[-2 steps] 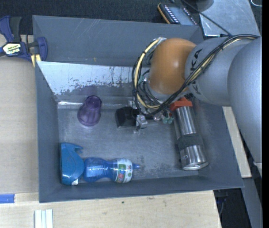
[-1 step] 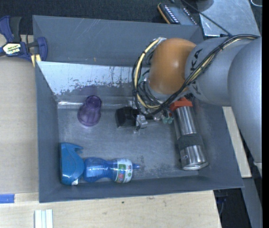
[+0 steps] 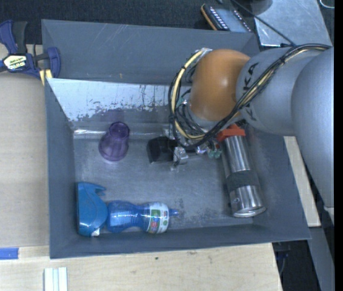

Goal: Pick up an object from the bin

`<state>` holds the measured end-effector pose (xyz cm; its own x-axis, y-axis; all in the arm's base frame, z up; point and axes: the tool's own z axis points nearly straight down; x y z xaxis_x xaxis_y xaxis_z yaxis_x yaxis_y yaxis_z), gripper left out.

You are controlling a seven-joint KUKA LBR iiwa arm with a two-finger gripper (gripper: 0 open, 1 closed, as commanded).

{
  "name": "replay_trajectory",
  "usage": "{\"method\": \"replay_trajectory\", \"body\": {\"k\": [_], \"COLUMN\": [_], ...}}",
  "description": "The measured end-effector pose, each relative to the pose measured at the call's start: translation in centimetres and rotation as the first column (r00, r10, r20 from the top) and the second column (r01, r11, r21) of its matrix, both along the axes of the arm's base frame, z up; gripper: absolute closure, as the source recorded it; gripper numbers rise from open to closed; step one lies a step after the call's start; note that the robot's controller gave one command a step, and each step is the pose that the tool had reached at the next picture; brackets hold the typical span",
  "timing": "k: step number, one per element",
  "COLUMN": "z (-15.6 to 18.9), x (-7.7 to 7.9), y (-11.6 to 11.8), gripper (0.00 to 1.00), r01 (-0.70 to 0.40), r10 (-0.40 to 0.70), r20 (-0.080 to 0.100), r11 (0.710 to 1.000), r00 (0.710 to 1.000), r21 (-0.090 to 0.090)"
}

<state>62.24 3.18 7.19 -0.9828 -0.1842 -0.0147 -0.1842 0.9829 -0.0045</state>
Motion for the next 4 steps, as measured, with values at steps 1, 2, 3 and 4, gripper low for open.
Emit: {"method": "replay_trajectory", "body": {"k": [1,2,3,4], "z": [0.1,0.1,0.6,0.6], "x": [0.4,0.4,-0.9,-0.9], "y": [0.5,0.6,-2.1,-2.1], "gripper": [1.0,1.0,1.0,1.0], "r01": [-0.034,-0.034,-0.266,-0.265], "r10": [0.034,0.034,0.266,0.265], "r20": [0.0,0.0,-0.004,-0.004], "r11": [0.999,0.999,0.964,0.964], "r00": [0.999,0.999,0.964,0.964], "r21": [-0.001,-0.001,-0.005,-0.004]}}
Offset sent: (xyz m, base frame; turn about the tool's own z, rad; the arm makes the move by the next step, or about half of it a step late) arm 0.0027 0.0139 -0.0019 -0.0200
